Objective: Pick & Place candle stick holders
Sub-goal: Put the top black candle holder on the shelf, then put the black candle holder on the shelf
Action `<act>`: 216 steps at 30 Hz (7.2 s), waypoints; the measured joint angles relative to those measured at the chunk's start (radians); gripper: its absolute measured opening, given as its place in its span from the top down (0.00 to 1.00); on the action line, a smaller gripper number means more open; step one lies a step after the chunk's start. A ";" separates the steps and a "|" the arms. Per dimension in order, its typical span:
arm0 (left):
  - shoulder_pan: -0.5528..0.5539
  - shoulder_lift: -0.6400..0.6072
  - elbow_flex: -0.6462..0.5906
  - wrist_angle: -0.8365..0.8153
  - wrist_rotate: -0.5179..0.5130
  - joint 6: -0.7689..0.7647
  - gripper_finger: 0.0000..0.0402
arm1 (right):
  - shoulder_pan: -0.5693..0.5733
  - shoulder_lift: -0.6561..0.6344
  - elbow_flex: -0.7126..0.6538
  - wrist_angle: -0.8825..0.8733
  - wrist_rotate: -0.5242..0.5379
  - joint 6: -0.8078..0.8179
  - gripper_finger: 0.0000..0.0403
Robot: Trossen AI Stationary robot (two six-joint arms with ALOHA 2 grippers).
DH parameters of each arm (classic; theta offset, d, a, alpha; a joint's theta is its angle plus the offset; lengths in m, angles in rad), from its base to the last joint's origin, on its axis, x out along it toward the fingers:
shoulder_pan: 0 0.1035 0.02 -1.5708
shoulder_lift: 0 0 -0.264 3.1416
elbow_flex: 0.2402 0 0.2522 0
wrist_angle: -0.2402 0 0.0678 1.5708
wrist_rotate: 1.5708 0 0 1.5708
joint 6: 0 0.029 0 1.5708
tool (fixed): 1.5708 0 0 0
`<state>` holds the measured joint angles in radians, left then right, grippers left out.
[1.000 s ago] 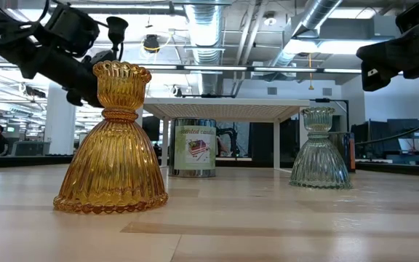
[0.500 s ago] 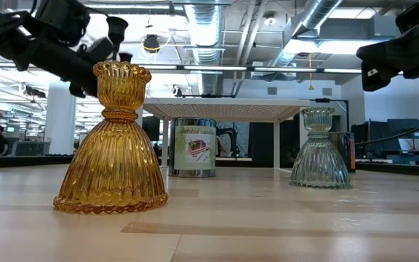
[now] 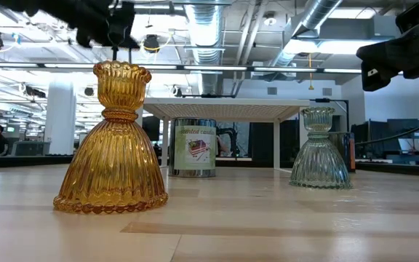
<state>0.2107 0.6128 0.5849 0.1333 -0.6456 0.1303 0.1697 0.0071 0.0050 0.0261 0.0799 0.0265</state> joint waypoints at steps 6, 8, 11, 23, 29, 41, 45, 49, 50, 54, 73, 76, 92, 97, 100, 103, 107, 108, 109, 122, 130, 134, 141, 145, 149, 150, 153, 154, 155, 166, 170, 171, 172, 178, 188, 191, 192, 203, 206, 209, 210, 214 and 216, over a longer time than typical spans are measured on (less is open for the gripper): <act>0.000 0.108 0.130 -0.004 0.170 -0.006 0.97 | 0.000 0.000 0.000 0.000 0.003 0.000 1.00; 0.002 0.174 0.173 -0.005 0.177 -0.007 0.97 | 0.000 0.000 0.000 0.000 0.003 0.000 1.00; 0.034 0.282 0.251 -0.001 0.180 -0.007 0.97 | 0.000 0.000 0.000 0.000 0.003 0.000 1.00; 0.225 0.559 0.450 -0.006 0.444 -0.116 0.97 | 0.000 0.000 0.000 0.000 0.000 0.000 1.00; 0.263 0.567 0.451 -0.050 0.445 -0.169 0.97 | 0.000 0.000 0.000 0.000 0.000 0.000 1.00; 0.260 0.585 0.450 -0.050 0.462 -0.173 0.97 | 0.000 0.000 0.000 0.000 0.000 0.000 1.00; 0.260 0.595 0.450 -0.044 0.463 -0.173 0.97 | 0.000 0.000 0.000 0.000 0.000 0.000 1.00; 0.261 0.596 0.450 -0.047 0.462 -0.173 0.97 | 0.000 0.000 0.000 0.000 0.000 0.000 1.00; 0.261 0.596 0.450 -0.048 0.462 -0.173 0.97 | 0.000 0.000 0.000 0.000 0.000 0.000 1.00; 0.261 0.596 0.450 -0.047 0.462 -0.173 0.96 | 0.000 0.000 0.000 0.000 0.000 0.000 1.00; 0.261 0.596 0.450 -0.044 0.460 -0.131 0.89 | 0.000 0.000 0.000 0.000 -0.001 0.000 1.00; 0.261 0.596 0.450 -0.042 0.460 -0.131 0.86 | 0.000 0.000 0.000 0.000 -0.001 0.000 1.00; 0.261 0.557 0.450 -0.013 0.460 -0.105 0.59 | 0.000 0.000 0.000 0.000 -0.001 0.000 1.00; 0.261 0.537 0.449 -0.022 0.460 -0.104 0.52 | 0.000 0.000 0.000 0.000 -0.001 0.000 1.00; 0.260 0.520 0.449 -0.028 0.460 -0.075 0.49 | 0.000 0.000 0.000 0.000 -0.001 0.000 1.00; 0.259 0.498 0.449 -0.028 0.461 -0.055 0.47 | 0.000 0.000 0.000 0.000 -0.001 0.000 1.00; 0.259 0.465 0.449 -0.048 0.506 -0.057 0.46 | 0.000 0.000 0.000 0.000 -0.001 0.000 1.00; 0.259 0.454 0.449 -0.060 0.526 -0.057 0.46 | 0.000 0.000 0.000 0.000 -0.001 0.000 1.00; 0.259 0.444 0.449 -0.073 0.543 -0.057 0.46 | 0.000 0.000 0.000 0.000 -0.001 0.000 1.00; 0.259 0.279 0.449 -0.364 0.571 -0.057 0.47 | 0.000 0.000 0.000 -0.001 -0.001 0.000 1.00; 0.238 0.219 0.449 -0.510 0.775 -0.003 0.60 | 0.000 0.000 0.000 -0.001 -0.001 0.000 1.00; 0.196 0.206 0.449 -0.644 0.844 0.080 0.79 | 0.000 0.000 0.000 -0.001 -0.001 0.000 1.00; 0.138 0.147 0.353 -0.762 0.846 0.178 0.98 | 0.000 0.000 0.000 0.000 -0.001 0.011 1.00; 0.123 0.067 0.233 -0.740 0.884 0.180 0.99 | 0.000 0.000 0.000 -0.001 -0.001 0.051 1.00; 0.117 -0.039 0.108 -0.681 0.952 0.180 0.99 | 0.000 0.000 0.000 0.000 -0.001 0.053 1.00; 0.115 -0.068 0.074 -0.657 0.969 0.180 0.98 | 0.000 0.000 0.000 0.000 -0.001 0.053 1.00; 0.109 -0.147 -0.020 -0.597 1.004 0.180 0.99 | 0.000 0.000 0.000 0.000 0.002 0.053 1.00; 0.108 -0.168 -0.050 -0.578 1.010 0.180 0.99 | 0.000 0.000 0.000 0.000 0.003 0.053 1.00; 0.103 -0.186 -0.079 -0.546 1.014 0.180 0.99 | 0.000 0.000 0.000 0.000 0.003 0.053 1.00; 0.007 -0.211 -0.258 -0.289 1.060 0.010 0.99 | 0.000 0.000 0.000 0.005 0.031 0.053 1.00; -0.049 -0.210 -0.304 -0.285 0.997 -0.080 0.99 | 0.000 0.000 0.000 0.005 0.031 0.053 1.00; -0.066 -0.207 -0.312 -0.281 0.970 -0.103 0.99 | 0.000 0.000 0.000 0.005 0.031 0.053 1.00; -0.084 -0.205 -0.324 -0.270 0.941 -0.129 0.99 | 0.000 0.000 0.000 0.005 0.031 0.053 1.00; -0.210 -0.198 -0.391 -0.222 0.775 -0.208 0.99 | 0.000 0.000 0.000 0.005 0.033 0.053 1.00; -0.343 -0.199 -0.438 -0.103 0.701 -0.138 0.97 | 0.000 0.000 0.000 0.006 0.034 0.053 1.00; -0.343 -0.198 -0.438 -0.096 0.698 -0.136 0.96 | 0.000 0.000 0.000 0.006 0.034 0.053 1.00; -0.343 -0.196 -0.438 -0.091 0.697 -0.135 0.96 | 0.000 0.000 0.000 0.006 0.034 0.053 1.00; -0.343 -0.061 -0.437 0.065 0.679 -0.135 0.81 | 0.000 0.000 0.000 0.005 0.034 0.053 1.00; -0.343 -0.007 -0.437 0.080 0.612 -0.135 0.75 | 0.000 0.000 0.000 0.005 0.034 0.053 1.00; -0.342 0.040 -0.437 0.085 0.556 -0.140 0.69 | 0.000 0.000 0.000 0.005 0.030 0.053 1.00; -0.342 0.052 -0.437 0.086 0.547 -0.145 0.67 | 0.000 0.000 0.000 0.005 0.029 0.053 1.00; -0.343 0.095 -0.437 0.122 0.544 -0.176 0.60 | 0.000 0.000 0.000 0.005 0.026 0.053 1.00; -0.343 0.114 -0.437 0.160 0.554 -0.193 0.58 | 0.000 0.000 0.000 0.004 0.026 0.053 1.00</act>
<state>-0.1318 0.7265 0.1478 0.2938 -0.0911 -0.0628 0.1699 0.0071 0.0048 0.0304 0.1059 0.0792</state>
